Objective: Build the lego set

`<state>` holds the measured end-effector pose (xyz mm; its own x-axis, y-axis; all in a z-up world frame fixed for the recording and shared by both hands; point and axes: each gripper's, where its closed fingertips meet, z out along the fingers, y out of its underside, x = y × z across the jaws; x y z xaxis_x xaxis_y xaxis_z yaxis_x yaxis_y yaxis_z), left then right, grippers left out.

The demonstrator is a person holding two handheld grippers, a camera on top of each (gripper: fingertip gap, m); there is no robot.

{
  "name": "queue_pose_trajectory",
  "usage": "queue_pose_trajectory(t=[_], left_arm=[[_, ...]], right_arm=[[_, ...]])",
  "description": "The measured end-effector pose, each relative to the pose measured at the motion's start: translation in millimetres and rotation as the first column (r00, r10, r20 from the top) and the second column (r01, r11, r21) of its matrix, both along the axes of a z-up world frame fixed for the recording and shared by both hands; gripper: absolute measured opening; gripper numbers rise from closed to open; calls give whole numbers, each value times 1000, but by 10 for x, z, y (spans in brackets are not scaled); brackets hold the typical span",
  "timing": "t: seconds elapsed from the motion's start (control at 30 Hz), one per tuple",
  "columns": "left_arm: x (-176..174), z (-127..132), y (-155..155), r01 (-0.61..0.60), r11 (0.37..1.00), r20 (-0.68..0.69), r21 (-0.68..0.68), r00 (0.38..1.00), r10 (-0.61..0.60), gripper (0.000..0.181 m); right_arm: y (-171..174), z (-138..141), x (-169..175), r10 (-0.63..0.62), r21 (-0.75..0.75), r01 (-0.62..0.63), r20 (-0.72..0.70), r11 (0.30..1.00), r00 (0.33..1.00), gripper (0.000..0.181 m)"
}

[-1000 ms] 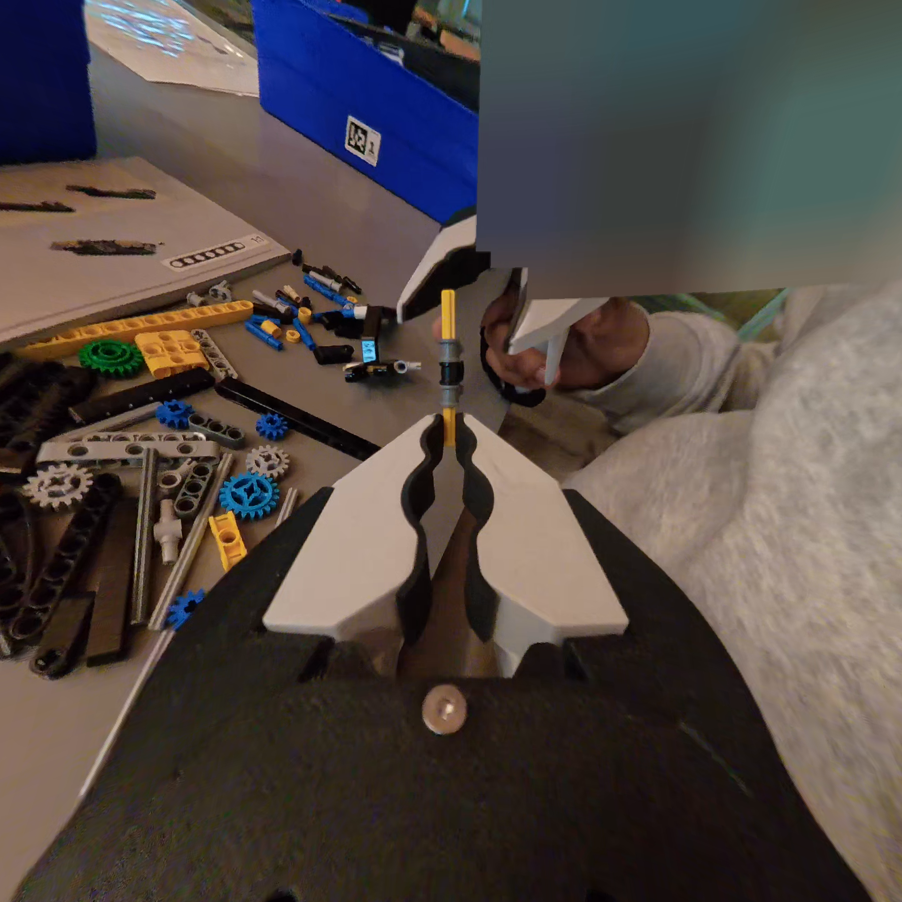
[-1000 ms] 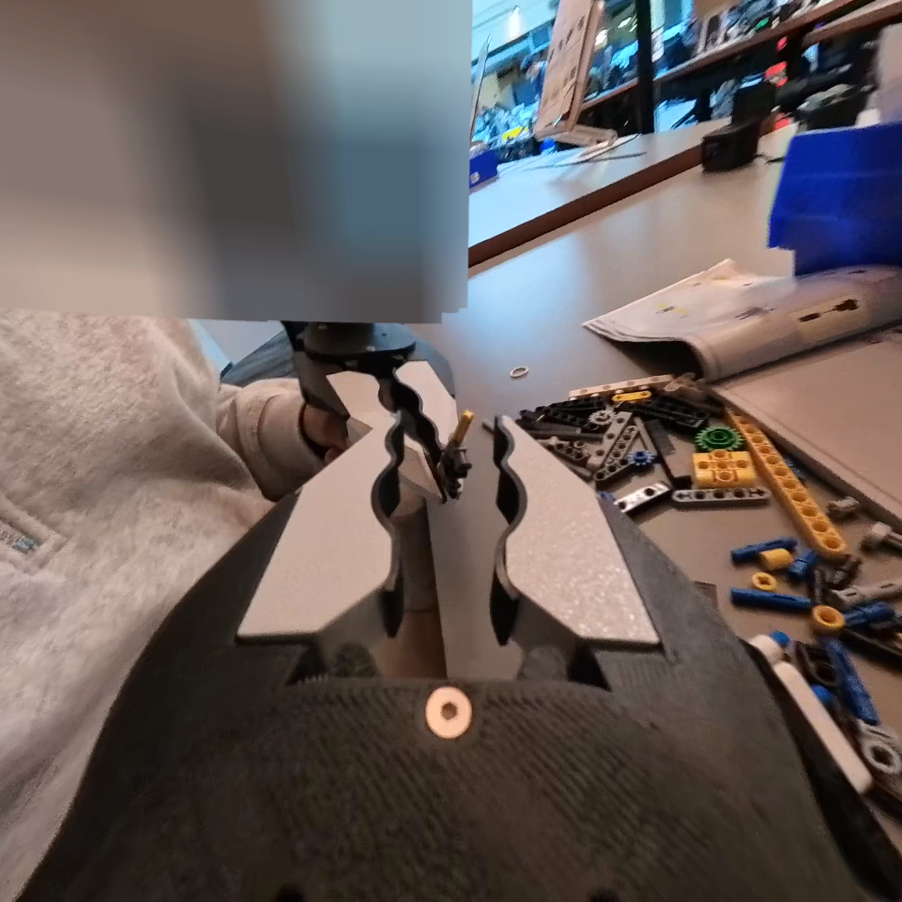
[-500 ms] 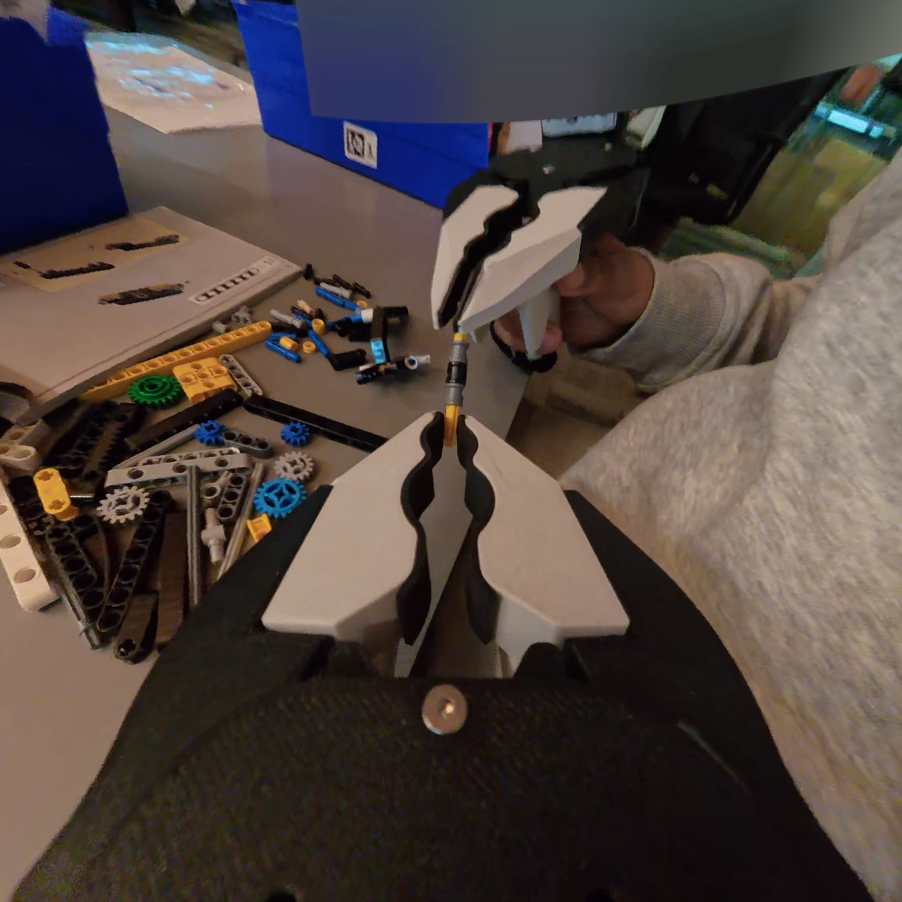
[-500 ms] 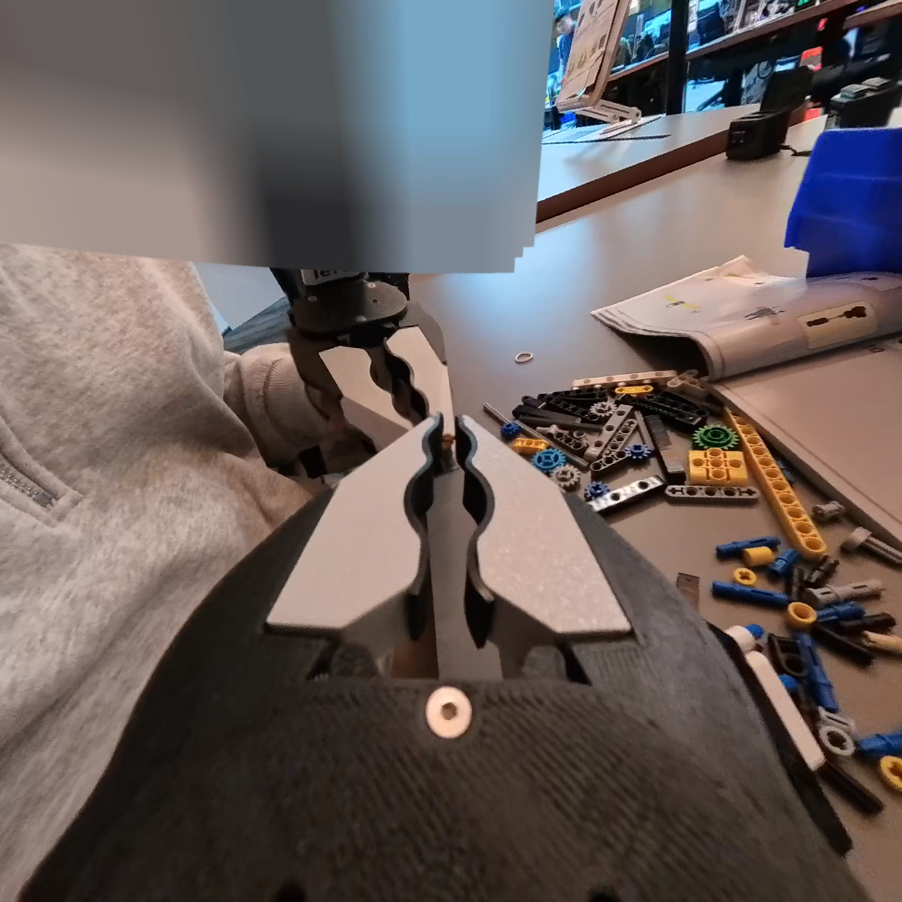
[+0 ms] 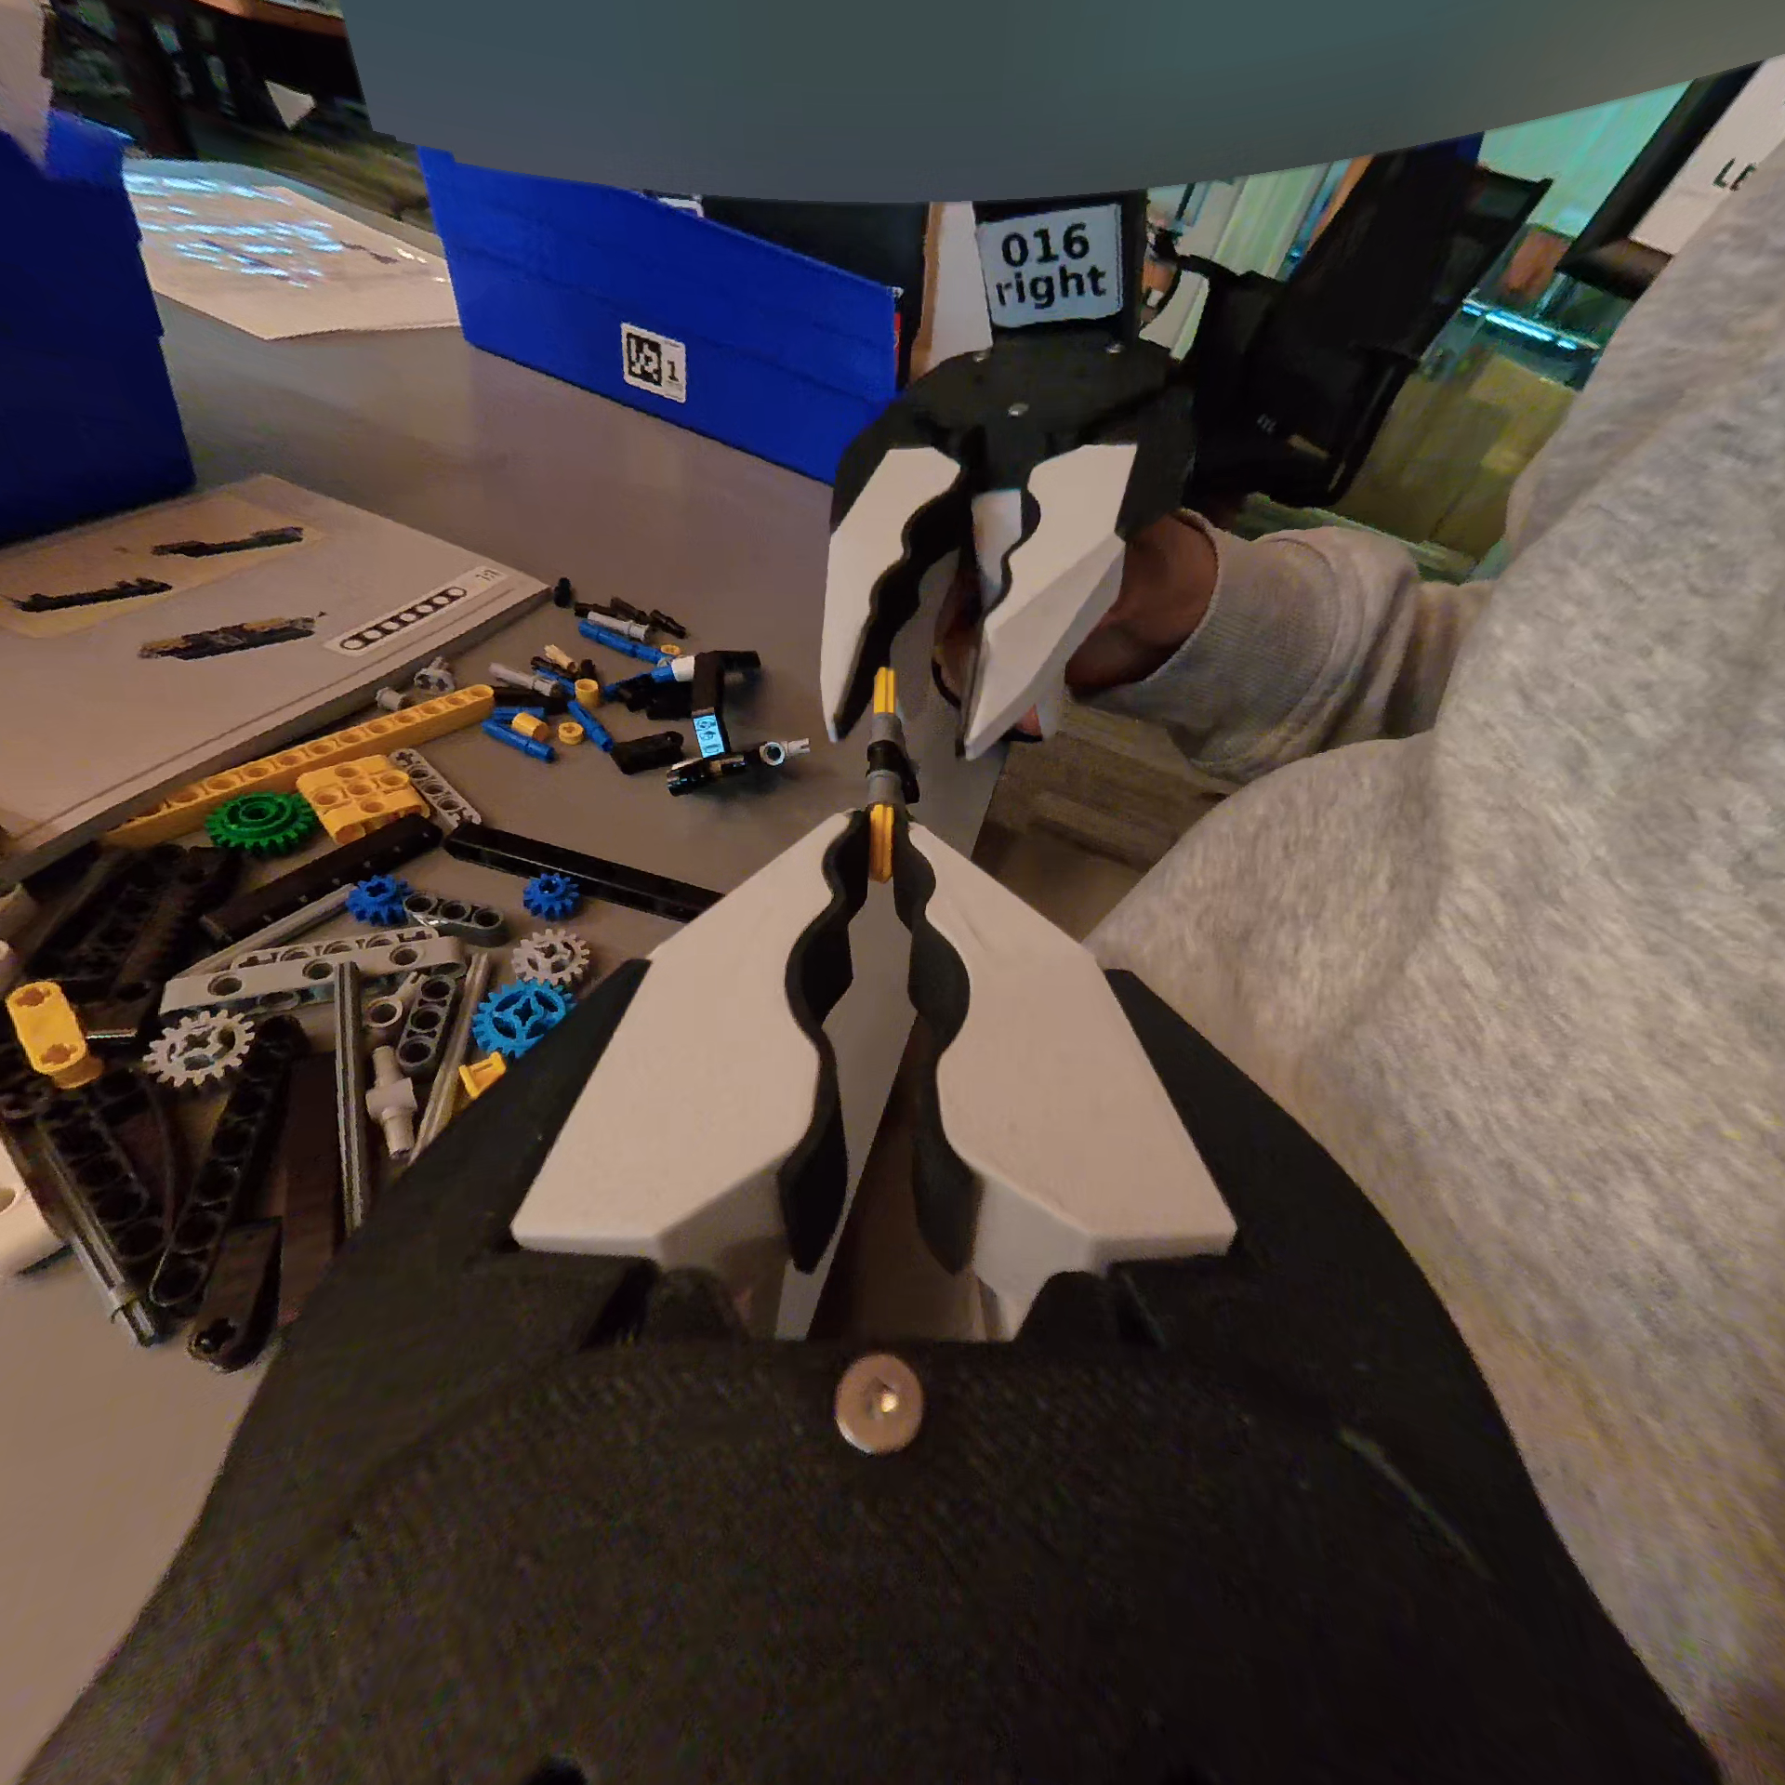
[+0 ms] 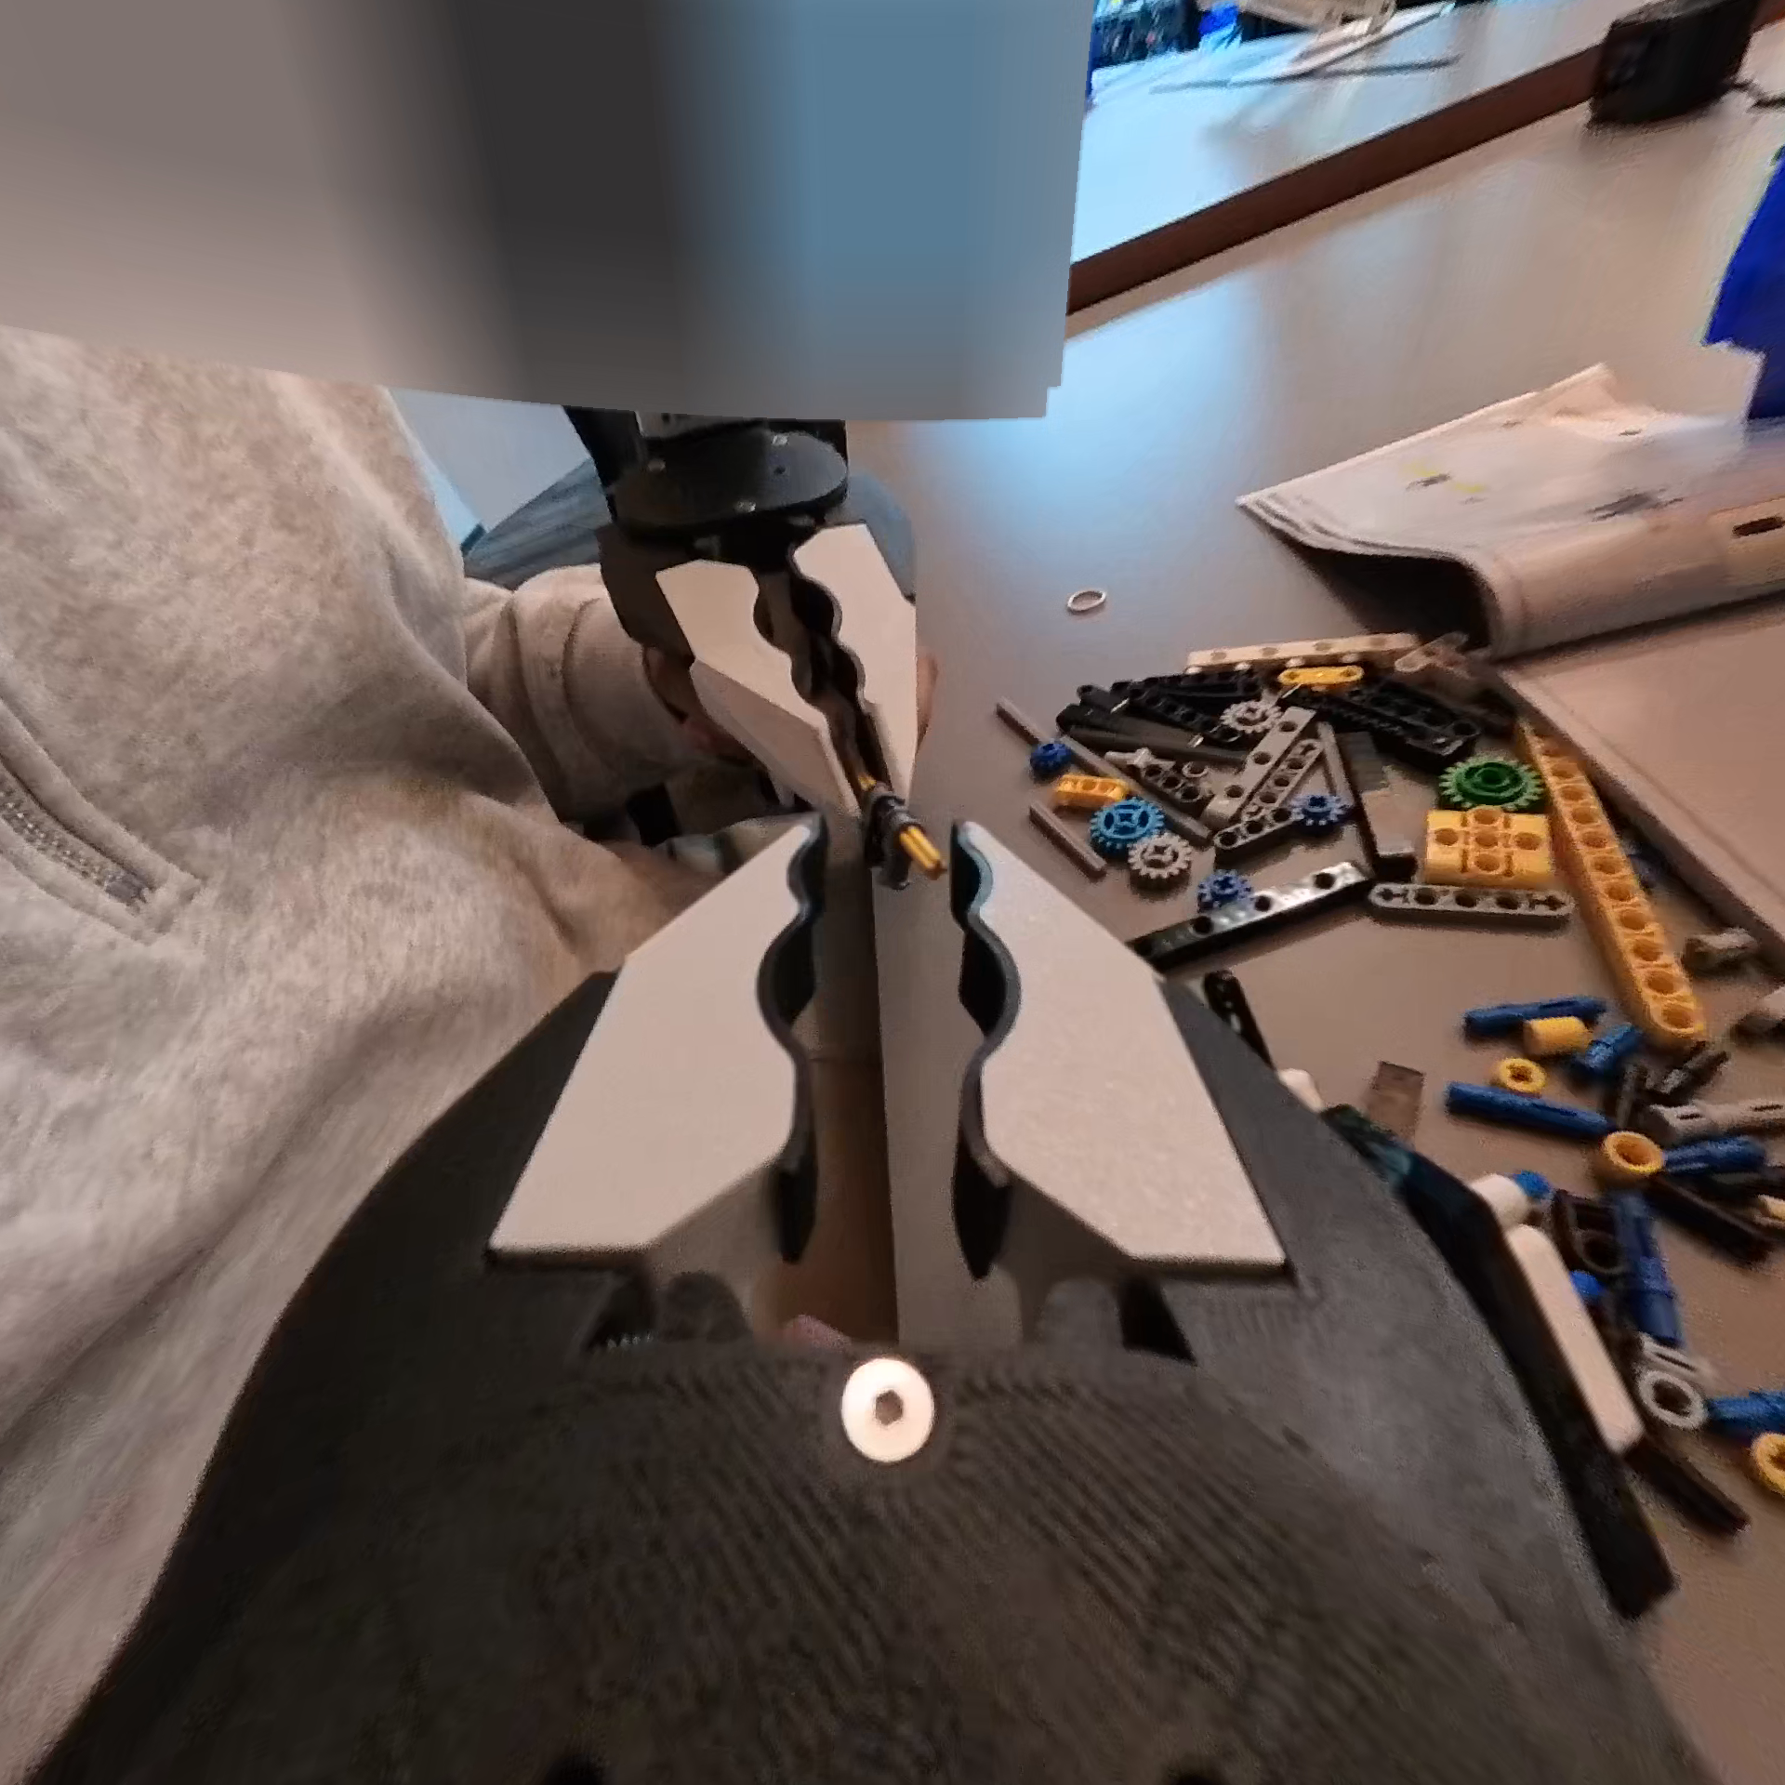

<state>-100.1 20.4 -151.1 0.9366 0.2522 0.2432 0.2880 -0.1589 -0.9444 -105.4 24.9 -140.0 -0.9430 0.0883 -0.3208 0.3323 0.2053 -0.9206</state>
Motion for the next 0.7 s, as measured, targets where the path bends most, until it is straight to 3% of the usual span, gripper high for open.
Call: queue_pose_trajectory(t=[0.37,0.7], left_arm=[[26,97,-15,37,992,119,119,992,-51,3],[6,157,-31,27,983,151,184,987,-55,4]], right_arm=[[4,56,30,30,-66,-22,121,998,992,4],[-5,132,7,36,-147,-8,190,989,981,3]])
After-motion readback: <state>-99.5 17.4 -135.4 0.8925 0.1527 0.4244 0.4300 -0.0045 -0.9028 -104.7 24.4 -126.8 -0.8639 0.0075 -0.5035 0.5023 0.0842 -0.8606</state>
